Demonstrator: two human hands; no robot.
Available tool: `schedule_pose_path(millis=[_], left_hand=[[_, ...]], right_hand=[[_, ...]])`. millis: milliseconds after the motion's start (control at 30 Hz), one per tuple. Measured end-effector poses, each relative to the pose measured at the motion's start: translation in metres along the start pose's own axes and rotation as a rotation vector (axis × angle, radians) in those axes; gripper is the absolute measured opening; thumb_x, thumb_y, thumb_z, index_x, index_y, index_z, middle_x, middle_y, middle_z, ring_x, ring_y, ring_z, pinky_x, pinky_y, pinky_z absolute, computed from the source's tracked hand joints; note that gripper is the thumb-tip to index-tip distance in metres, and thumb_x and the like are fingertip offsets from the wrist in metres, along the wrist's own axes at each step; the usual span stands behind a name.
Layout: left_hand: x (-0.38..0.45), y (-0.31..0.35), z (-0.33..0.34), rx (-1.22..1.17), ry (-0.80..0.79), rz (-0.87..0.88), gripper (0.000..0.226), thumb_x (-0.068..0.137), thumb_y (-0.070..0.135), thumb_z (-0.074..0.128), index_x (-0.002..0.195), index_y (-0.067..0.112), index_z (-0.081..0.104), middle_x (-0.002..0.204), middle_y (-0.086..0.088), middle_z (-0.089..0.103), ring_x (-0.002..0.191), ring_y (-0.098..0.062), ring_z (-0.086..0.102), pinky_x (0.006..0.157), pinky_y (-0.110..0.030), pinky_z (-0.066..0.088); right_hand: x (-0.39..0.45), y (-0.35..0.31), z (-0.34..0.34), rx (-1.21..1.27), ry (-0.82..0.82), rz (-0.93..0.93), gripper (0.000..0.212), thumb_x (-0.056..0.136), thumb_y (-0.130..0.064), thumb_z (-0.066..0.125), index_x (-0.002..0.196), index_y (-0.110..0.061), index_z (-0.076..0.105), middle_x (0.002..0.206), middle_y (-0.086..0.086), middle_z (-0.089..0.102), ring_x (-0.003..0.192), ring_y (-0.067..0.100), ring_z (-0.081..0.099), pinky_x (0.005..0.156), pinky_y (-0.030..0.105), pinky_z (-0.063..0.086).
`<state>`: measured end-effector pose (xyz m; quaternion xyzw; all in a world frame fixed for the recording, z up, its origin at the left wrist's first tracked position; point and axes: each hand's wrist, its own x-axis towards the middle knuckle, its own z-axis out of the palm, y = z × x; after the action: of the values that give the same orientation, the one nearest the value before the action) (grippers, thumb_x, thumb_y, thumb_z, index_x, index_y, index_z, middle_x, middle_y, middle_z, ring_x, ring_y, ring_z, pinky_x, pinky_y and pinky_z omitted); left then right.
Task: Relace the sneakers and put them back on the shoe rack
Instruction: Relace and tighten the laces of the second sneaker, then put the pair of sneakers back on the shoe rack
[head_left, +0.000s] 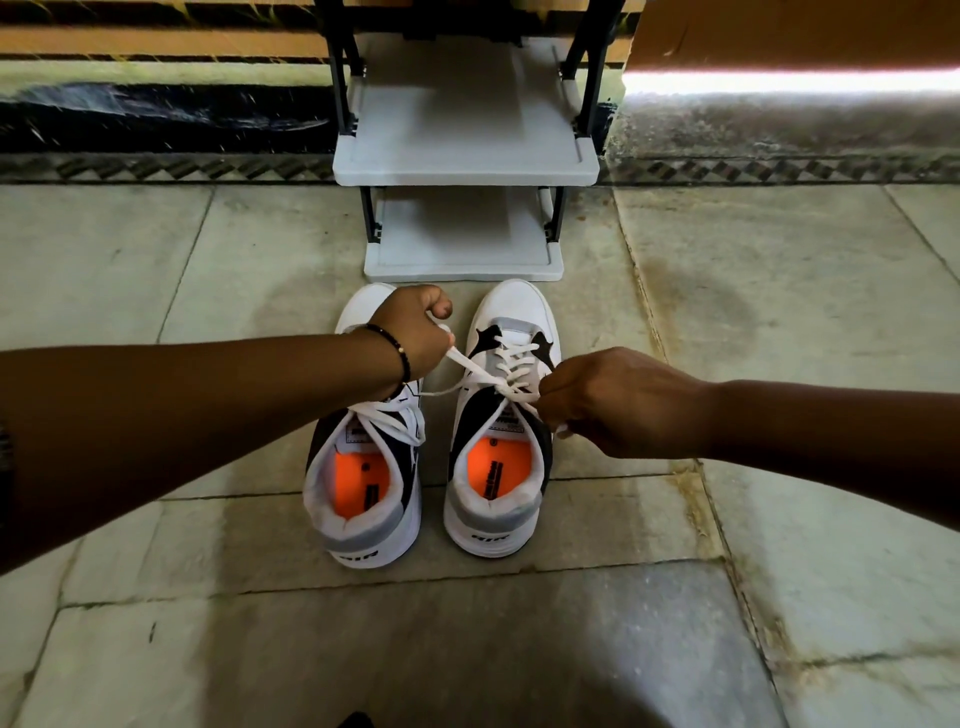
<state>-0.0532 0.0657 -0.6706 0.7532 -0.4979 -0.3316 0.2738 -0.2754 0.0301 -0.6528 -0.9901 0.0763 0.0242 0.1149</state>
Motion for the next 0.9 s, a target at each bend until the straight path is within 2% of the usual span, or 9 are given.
schedule_pose_path(millis=[267, 367, 433, 567, 633, 700, 733, 833, 900], left_hand=[[-0.005, -0.011, 0.01, -0.004, -0.012, -0.038, 0.039, 0.08, -0.001, 0.052, 0.055, 0.019, 0.03, 0.058, 0.004, 0.032, 0.052, -0.012, 0.027, 0.041, -0.006, 0.028], [-0.006, -0.006, 0.001, -0.077, -0.028, -0.059, 0.03, 0.08, 0.007, 0.061, 0.063, 0.02, 0.041, 0.064, 0.004, 0.043, 0.058, -0.007, 0.04, 0.059, -0.014, 0.037], [-0.012, -0.006, -0.013, -0.136, -0.041, -0.036, 0.016, 0.079, 0.014, 0.066, 0.081, 0.014, 0.05, 0.077, -0.001, 0.053, 0.071, -0.012, 0.052, 0.072, -0.02, 0.045], [-0.039, -0.026, -0.045, 0.029, 0.031, -0.057, 0.052, 0.078, 0.035, 0.064, 0.12, 0.01, 0.046, 0.126, -0.011, 0.047, 0.115, -0.026, 0.048, 0.1, -0.039, 0.042], [-0.059, -0.04, -0.057, 0.071, 0.061, -0.134, 0.055, 0.078, 0.046, 0.061, 0.12, 0.014, 0.047, 0.128, -0.011, 0.046, 0.113, -0.025, 0.05, 0.098, -0.033, 0.043], [-0.079, -0.055, -0.057, 0.0, -0.01, -0.176, 0.027, 0.082, 0.044, 0.058, 0.095, 0.022, 0.052, 0.102, 0.004, 0.053, 0.089, -0.009, 0.051, 0.077, -0.012, 0.041], [-0.09, -0.061, -0.052, -0.042, -0.068, -0.208, 0.022, 0.083, 0.038, 0.057, 0.096, 0.022, 0.051, 0.101, 0.008, 0.051, 0.086, -0.005, 0.047, 0.071, -0.01, 0.038], [-0.106, -0.084, -0.035, -0.192, -0.269, -0.155, 0.082, 0.062, 0.062, 0.067, 0.127, 0.02, 0.043, 0.13, 0.006, 0.05, 0.114, -0.01, 0.053, 0.094, -0.024, 0.045], [-0.103, -0.093, -0.024, -0.223, -0.31, -0.05, 0.092, 0.053, 0.072, 0.065, 0.131, 0.031, 0.04, 0.132, 0.0, 0.054, 0.12, -0.009, 0.053, 0.1, -0.024, 0.046]], right_hand=[[-0.001, 0.001, 0.0, 0.168, -0.075, 0.145, 0.015, 0.079, -0.004, 0.059, 0.075, -0.018, 0.063, 0.076, -0.009, 0.061, 0.068, 0.004, 0.053, 0.061, 0.013, 0.039], [-0.002, 0.005, 0.001, 0.45, -0.12, 0.35, 0.016, 0.082, -0.012, 0.063, 0.077, -0.027, 0.063, 0.081, -0.008, 0.066, 0.068, -0.001, 0.055, 0.064, 0.009, 0.039], [-0.005, 0.009, 0.001, 0.565, -0.087, 0.51, 0.007, 0.08, -0.026, 0.069, 0.084, -0.025, 0.064, 0.083, -0.006, 0.067, 0.075, 0.007, 0.061, 0.07, 0.024, 0.05], [-0.012, 0.005, 0.0, 0.868, -0.208, 0.89, 0.076, 0.069, -0.039, 0.076, 0.133, -0.023, 0.037, 0.118, 0.0, 0.057, 0.09, 0.019, 0.064, 0.066, 0.033, 0.059], [-0.009, -0.008, 0.004, 0.959, -0.315, 0.943, 0.096, 0.07, -0.038, 0.075, 0.144, -0.025, 0.017, 0.136, 0.007, 0.046, 0.099, 0.021, 0.06, 0.071, 0.034, 0.058], [-0.005, -0.023, 0.015, 1.063, -0.287, 0.996, 0.083, 0.075, -0.034, 0.072, 0.14, -0.018, 0.024, 0.13, 0.012, 0.052, 0.097, 0.023, 0.06, 0.073, 0.036, 0.057], [-0.003, -0.03, 0.021, 1.138, -0.233, 1.06, 0.067, 0.078, -0.028, 0.07, 0.132, -0.012, 0.034, 0.117, 0.013, 0.06, 0.087, 0.024, 0.063, 0.07, 0.038, 0.058], [0.007, -0.044, 0.029, 1.295, -0.107, 1.204, 0.02, 0.084, -0.012, 0.063, 0.102, -0.009, 0.057, 0.082, 0.012, 0.065, 0.055, 0.022, 0.062, 0.055, 0.036, 0.058], [0.015, -0.045, 0.03, 1.286, -0.089, 1.204, 0.011, 0.083, -0.01, 0.063, 0.093, -0.011, 0.058, 0.084, 0.015, 0.065, 0.058, 0.025, 0.062, 0.056, 0.037, 0.057]])
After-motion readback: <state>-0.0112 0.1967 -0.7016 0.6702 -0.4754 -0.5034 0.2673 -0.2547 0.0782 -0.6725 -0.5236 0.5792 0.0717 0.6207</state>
